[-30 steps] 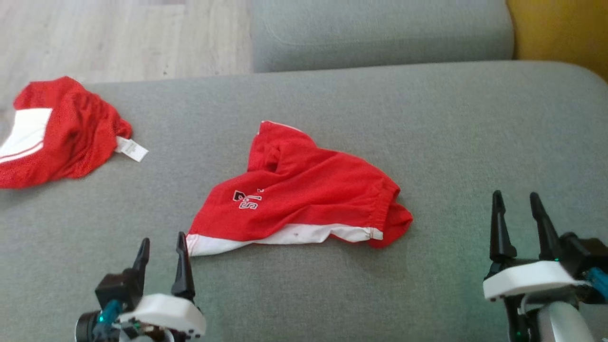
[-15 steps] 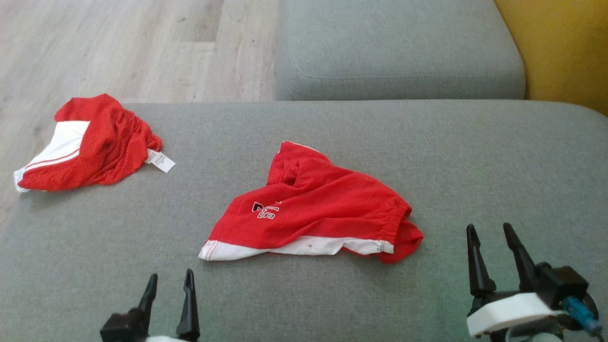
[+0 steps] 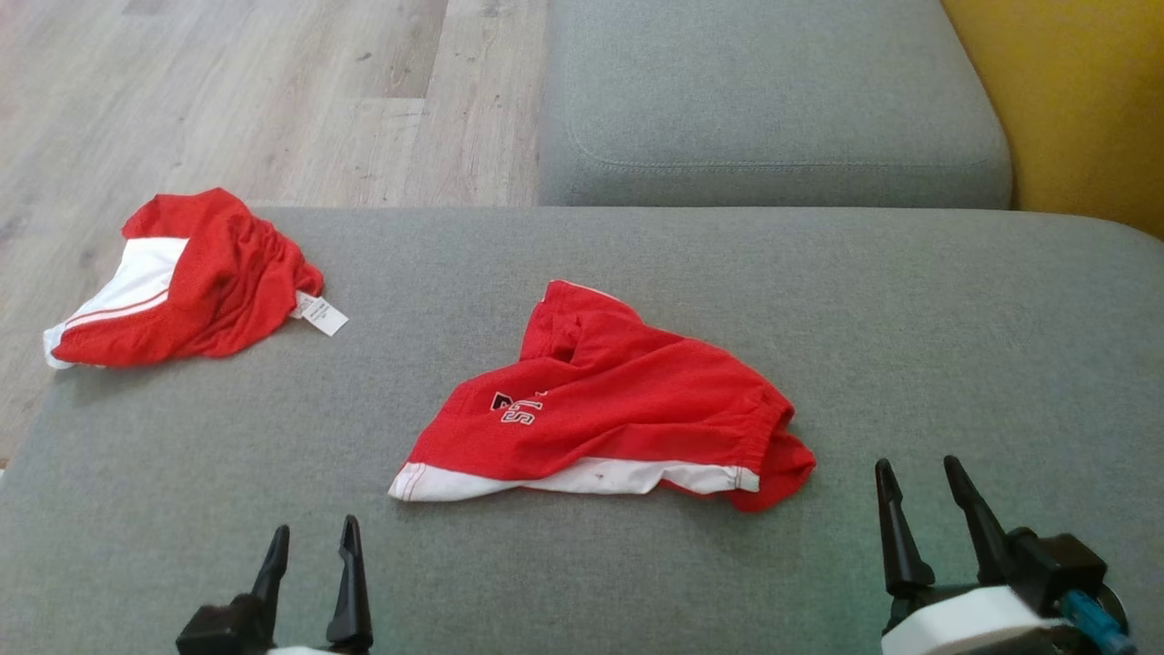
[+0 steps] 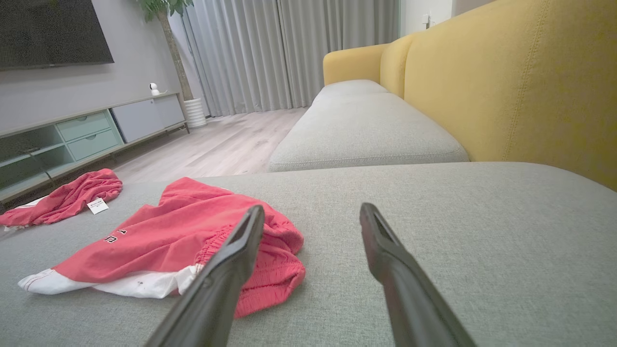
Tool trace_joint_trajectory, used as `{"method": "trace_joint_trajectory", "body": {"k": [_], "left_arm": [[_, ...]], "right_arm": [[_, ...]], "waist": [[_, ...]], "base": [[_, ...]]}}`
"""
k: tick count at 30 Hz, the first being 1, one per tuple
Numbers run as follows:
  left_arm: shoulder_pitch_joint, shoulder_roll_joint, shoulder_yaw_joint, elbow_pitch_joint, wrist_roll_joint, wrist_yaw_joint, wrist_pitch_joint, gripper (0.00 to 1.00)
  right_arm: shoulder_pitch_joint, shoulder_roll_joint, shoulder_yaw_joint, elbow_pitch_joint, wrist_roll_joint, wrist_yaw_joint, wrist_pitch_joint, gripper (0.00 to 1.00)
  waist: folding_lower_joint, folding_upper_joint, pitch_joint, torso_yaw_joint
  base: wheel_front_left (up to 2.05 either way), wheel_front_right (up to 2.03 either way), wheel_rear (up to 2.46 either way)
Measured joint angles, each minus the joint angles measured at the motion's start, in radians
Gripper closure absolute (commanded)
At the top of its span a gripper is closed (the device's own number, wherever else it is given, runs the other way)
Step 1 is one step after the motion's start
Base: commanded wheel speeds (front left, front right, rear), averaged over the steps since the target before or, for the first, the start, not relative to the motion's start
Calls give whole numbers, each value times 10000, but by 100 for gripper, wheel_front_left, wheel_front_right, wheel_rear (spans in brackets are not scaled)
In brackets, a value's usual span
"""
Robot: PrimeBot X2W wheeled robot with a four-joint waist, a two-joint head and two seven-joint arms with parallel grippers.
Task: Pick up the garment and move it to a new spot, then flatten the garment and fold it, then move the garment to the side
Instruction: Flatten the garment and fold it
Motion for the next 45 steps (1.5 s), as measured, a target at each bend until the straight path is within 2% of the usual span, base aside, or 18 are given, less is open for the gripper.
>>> {"method": "trace_joint_trajectory", "body": {"k": [10, 16, 19, 31, 32, 33, 35, 36, 40, 45], "left_arm": [[1, -10, 13, -44, 63, 2, 2, 0], [-14, -21, -148, -75, 105, -4, 36, 0], [-44, -59, -276, -69, 173, -12, 209, 0], [-183, -65, -506, -67, 255, -13, 330, 0], [-199, -65, -516, -67, 255, -13, 332, 0], [-222, -65, -518, -67, 255, -13, 337, 0], [-277, -65, -518, -69, 255, -13, 343, 0], [-279, -65, -525, -67, 255, -15, 389, 0], [-347, -96, -644, 58, 251, -199, 560, 0], [-1160, -527, -1053, 717, 88, -673, 1145, 0]], "right_arm": [[0, 0, 115, 196, 0, 0, -12, 0], [-39, 0, 1003, 514, -178, 0, 130, 0], [-238, 0, 1473, 1170, -387, 0, 276, 0], [-1955, -12, 1632, 3448, -529, 0, 370, 0], [-2001, -12, 1645, 3563, -529, 0, 368, 18], [-2057, -12, 1672, 3678, -529, 0, 366, 46], [-2196, -12, 1741, 3862, -525, 0, 355, 89], [-2261, -12, 1779, 3919, -520, 0, 353, 100], [-2494, -13, 1850, 4056, -428, 0, 339, 100], [-2652, -15, 1812, 4077, -477, 0, 339, 100]], "waist": [[0, 0, -1, 68], [0, 0, 121, 286], [0, 0, 262, 552], [1, 0, 647, 1510], [1, 0, 667, 1561], [1, 0, 688, 1602], [1, 0, 726, 1650], [1, 0, 742, 1656], [0, 0, 823, 1568], [1, 0, 909, 1300]], "base": [[0, 0, 0], [0, 0, 0], [0, 0, 0], [0, 0, 0], [0, 0, 0], [0, 0, 0], [0, 0, 0], [0, 0, 0], [0, 0, 0], [0, 0, 0]]}}
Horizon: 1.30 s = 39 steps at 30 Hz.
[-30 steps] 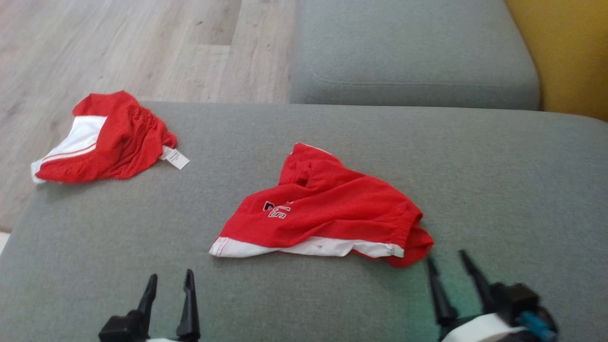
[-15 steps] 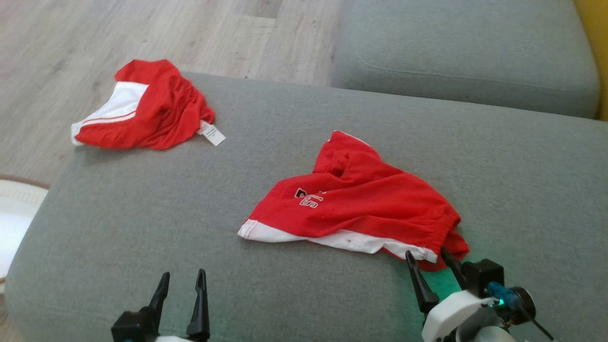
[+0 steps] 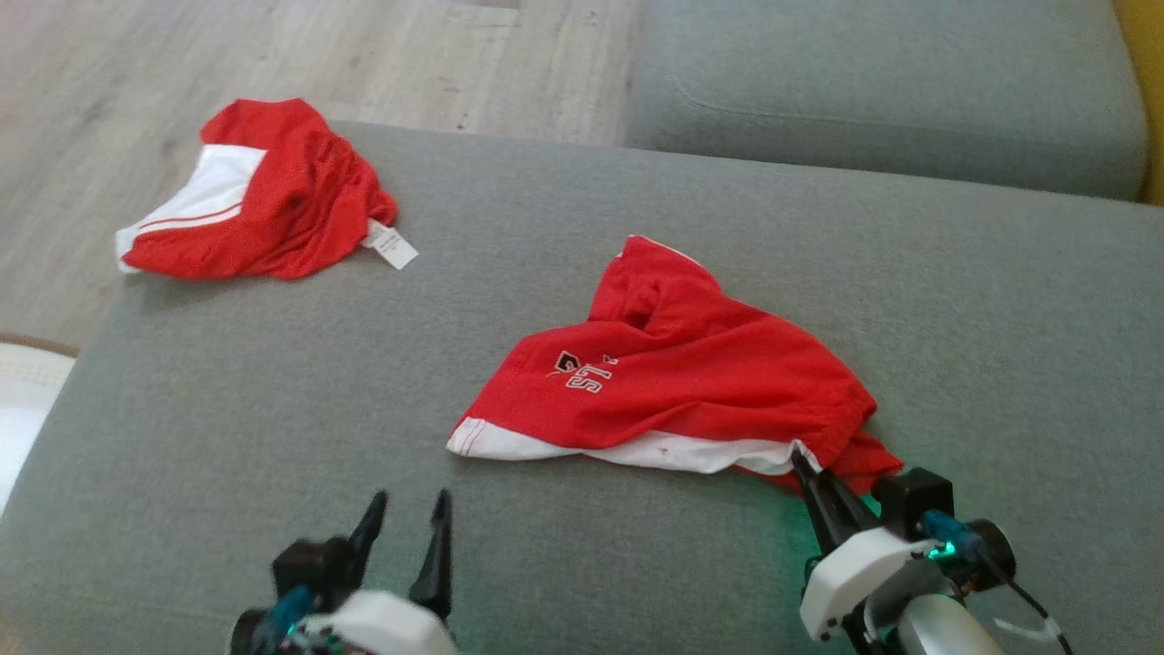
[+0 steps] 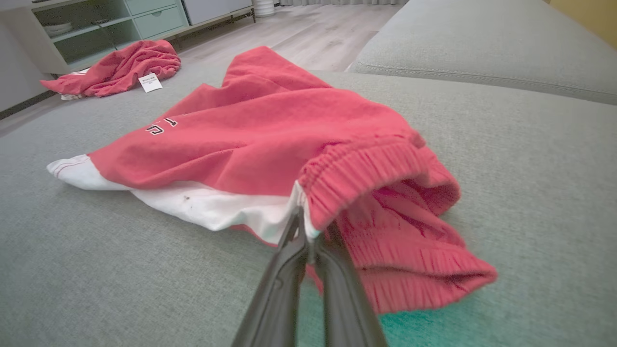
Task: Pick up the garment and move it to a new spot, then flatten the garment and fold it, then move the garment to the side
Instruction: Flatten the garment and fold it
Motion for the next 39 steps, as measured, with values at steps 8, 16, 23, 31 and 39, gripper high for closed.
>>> {"method": "trace_joint_trajectory", "body": {"k": [8, 16, 23, 31, 39], "left_arm": [[-1431, -869, -119, 1935, -819, -581, 1047, 0], [-2703, -1085, 69, 3632, -1022, -968, 1055, 0], [-3261, -1193, -96, 4326, -886, -1281, 901, 0], [-3303, -1346, -424, 4485, -788, -1492, 897, 0], [-3272, -1342, -466, 4510, -792, -1532, 907, 100]], "right_arm": [[-143, -8, 115, -77, -63, 0, 19, 100], [-708, -15, 433, -259, -38, 0, 31, 100], [-752, -17, 516, -259, -38, 0, 25, 100], [-954, -19, 510, -238, -38, 0, 13, 100], [-956, -19, 500, -215, -36, 0, -84, 100]], "waist": [[0, 0, 241, -561], [1, 0, 853, -1158], [0, 0, 1151, -1376], [0, 0, 1229, -1422], [-1, 0, 1214, -1462]], "base": [[0, 0, 0], [0, 0, 0], [0, 0, 0], [0, 0, 0], [0, 0, 0]]}}
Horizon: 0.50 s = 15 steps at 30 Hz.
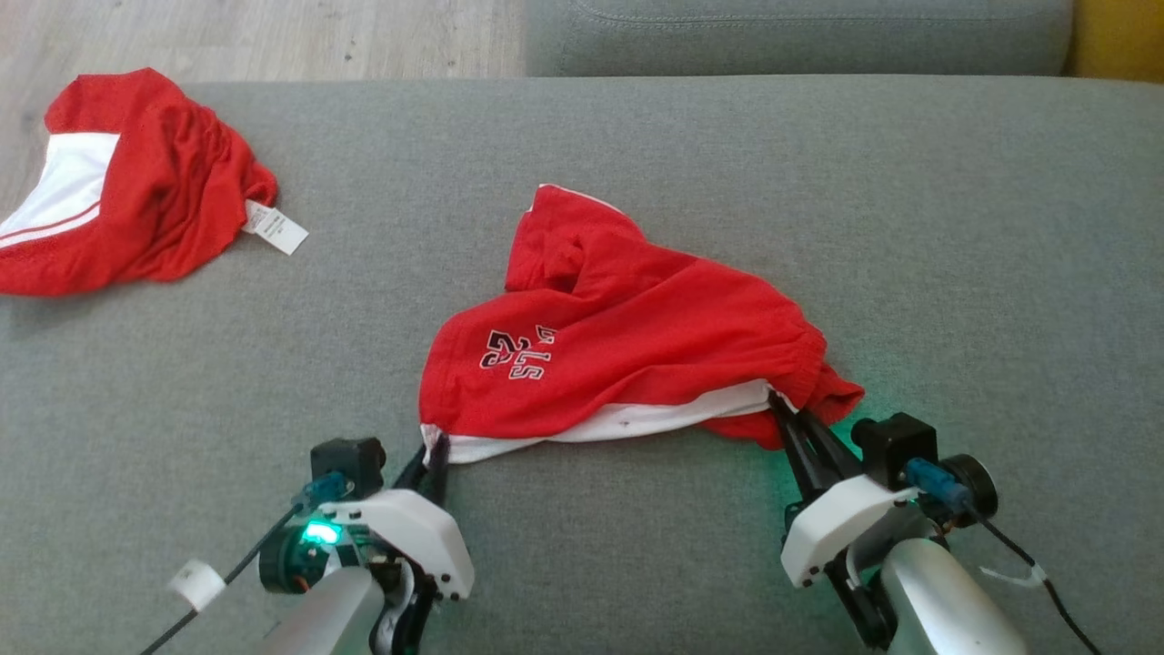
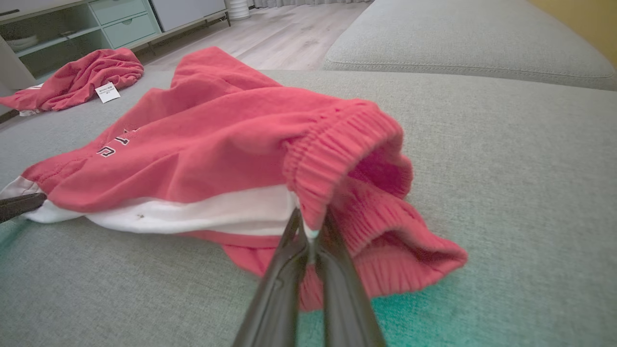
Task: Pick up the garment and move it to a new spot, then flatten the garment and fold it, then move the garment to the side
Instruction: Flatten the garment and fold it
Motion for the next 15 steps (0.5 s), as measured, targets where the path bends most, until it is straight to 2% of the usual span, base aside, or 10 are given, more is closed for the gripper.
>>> {"method": "trace_joint_trajectory", "body": {"k": [7, 10, 15], "left_arm": [[136, 82, 23, -360, -23, 4, -508, 100], [240, 205, 71, -918, -21, 21, -777, 100], [338, 734, 88, -2343, 274, 337, -1024, 100]], "right_arm": [[0, 0, -196, -40, 286, 0, -138, 100], [8, 0, -307, -324, 673, 0, -263, 100], [58, -2, -512, -1331, 1072, 0, -353, 100]], "waist": [[0, 0, -236, -23], [0, 0, -469, -3], [-1, 0, -1061, 35]], "base": [[0, 0, 0], [0, 0, 0], [0, 0, 0]]}}
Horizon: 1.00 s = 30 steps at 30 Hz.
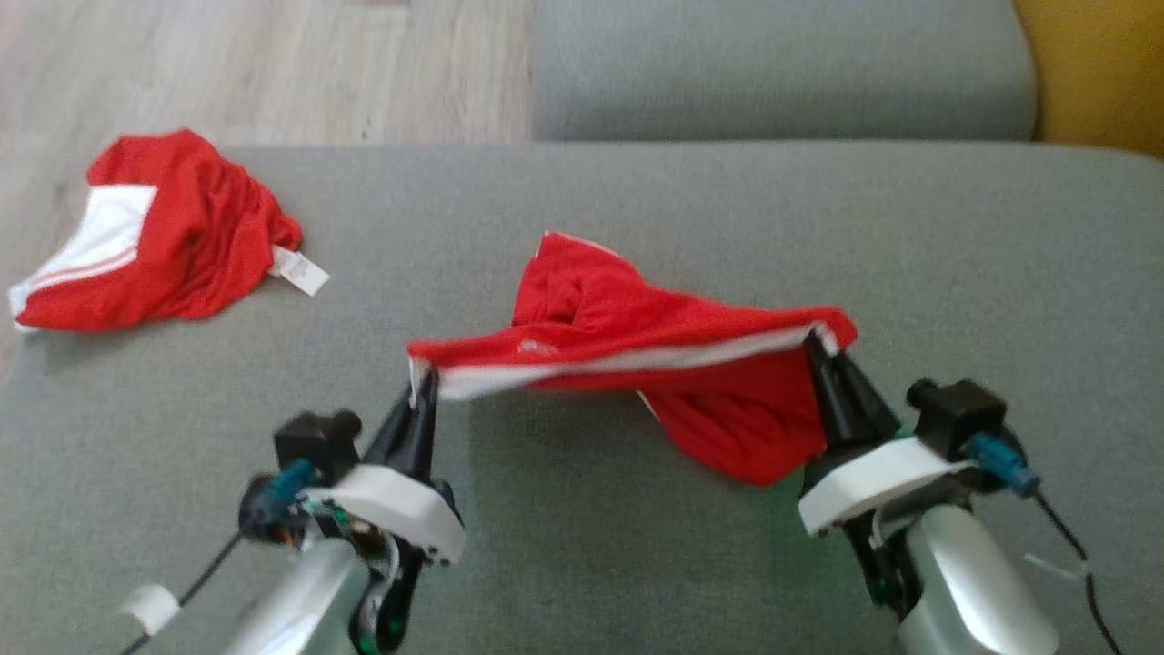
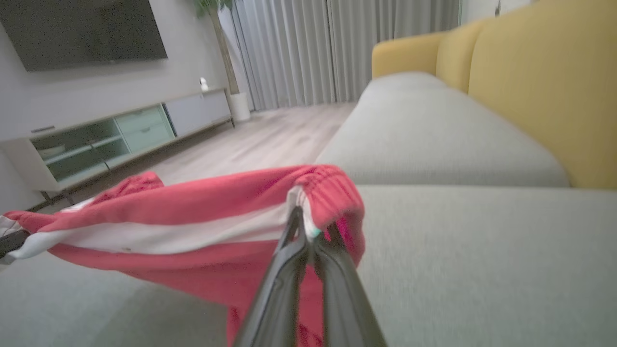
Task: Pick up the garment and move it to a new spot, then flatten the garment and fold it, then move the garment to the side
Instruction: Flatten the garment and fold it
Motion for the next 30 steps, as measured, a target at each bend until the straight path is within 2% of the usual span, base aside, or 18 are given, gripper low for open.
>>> {"method": "trace_joint_trajectory", "body": {"k": [4, 12, 18, 24, 27, 30], "left_arm": [[-34, 579, 109, -1747, 305, 337, 207, 100], [-909, 1829, 389, -5494, 894, 1087, 1672, 100], [-2075, 2355, 663, -7068, 1064, 1296, 2798, 100], [-2876, 2499, 732, -6851, 1120, 1122, 3411, 100], [-3271, 2462, 617, -6226, 1101, 874, 3496, 100], [-3963, 2403, 614, -5465, 1095, 652, 3551, 100]], "right_arm": [[3, 0, -194, -1319, -2, 0, 111, 100], [38, -278, -491, -4888, -2, 0, 1195, 100], [57, -483, -838, -6922, -31, 0, 2366, 100], [28, -579, -849, -7269, 73, 0, 3371, 100], [-238, -602, -610, -6755, 171, 0, 3638, 100], [-1262, -633, -364, -5823, 305, 0, 3722, 100]], "waist": [[0, 0, -487, 19], [-1, 0, -1270, 79], [-1, 0, -1313, 44], [0, 0, -838, -87], [1, 0, -419, -177], [2, 0, 139, -294]], "base": [[0, 0, 0], [0, 0, 0], [0, 0, 0], [0, 0, 0], [0, 0, 0], [0, 0, 0]]}}
